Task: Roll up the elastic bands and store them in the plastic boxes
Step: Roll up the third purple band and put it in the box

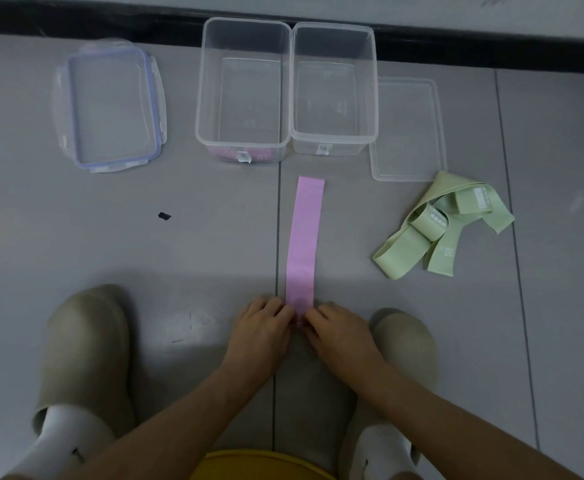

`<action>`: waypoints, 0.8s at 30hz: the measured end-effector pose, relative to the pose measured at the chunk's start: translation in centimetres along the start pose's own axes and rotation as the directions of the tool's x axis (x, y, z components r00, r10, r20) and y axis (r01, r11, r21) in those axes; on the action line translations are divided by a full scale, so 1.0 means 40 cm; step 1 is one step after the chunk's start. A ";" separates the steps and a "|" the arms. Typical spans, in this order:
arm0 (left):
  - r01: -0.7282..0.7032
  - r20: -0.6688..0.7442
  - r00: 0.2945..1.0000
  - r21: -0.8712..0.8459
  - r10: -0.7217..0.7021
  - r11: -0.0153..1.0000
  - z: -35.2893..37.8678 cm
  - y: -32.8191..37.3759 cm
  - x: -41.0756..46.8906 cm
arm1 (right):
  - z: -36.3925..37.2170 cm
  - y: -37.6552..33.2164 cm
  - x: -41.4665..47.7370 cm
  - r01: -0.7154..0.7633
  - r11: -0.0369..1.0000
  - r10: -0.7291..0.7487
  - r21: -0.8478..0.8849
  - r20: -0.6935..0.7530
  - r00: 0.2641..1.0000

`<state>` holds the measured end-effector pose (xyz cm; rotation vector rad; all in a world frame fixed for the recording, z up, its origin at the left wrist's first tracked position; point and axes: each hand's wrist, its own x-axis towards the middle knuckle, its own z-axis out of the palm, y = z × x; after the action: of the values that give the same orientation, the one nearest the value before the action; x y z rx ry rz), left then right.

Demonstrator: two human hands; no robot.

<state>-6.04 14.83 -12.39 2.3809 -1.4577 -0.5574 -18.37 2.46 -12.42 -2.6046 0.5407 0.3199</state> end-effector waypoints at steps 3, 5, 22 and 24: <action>-0.003 -0.024 1.000 -0.017 0.003 1.000 0.002 0.002 0.000 | 0.008 0.009 0.000 0.040 0.997 -0.040 -0.065 -0.002 0.999; -0.021 -0.053 0.998 -0.023 0.019 1.000 0.003 -0.001 0.000 | 0.003 0.010 0.005 0.013 0.999 -0.013 -0.036 -0.017 1.000; -0.037 -0.045 0.998 -0.011 0.036 0.999 -0.011 -0.002 0.018 | -0.015 0.006 0.012 -0.039 0.999 0.038 0.037 0.027 0.999; -0.007 -0.032 0.999 -0.007 0.007 1.000 -0.012 0.001 0.017 | -0.019 0.006 0.012 -0.021 1.000 0.021 0.013 0.054 0.998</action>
<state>-5.56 14.24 -12.09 2.3673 -1.4474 -0.5192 -17.96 1.75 -12.02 -2.5708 0.5500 0.3904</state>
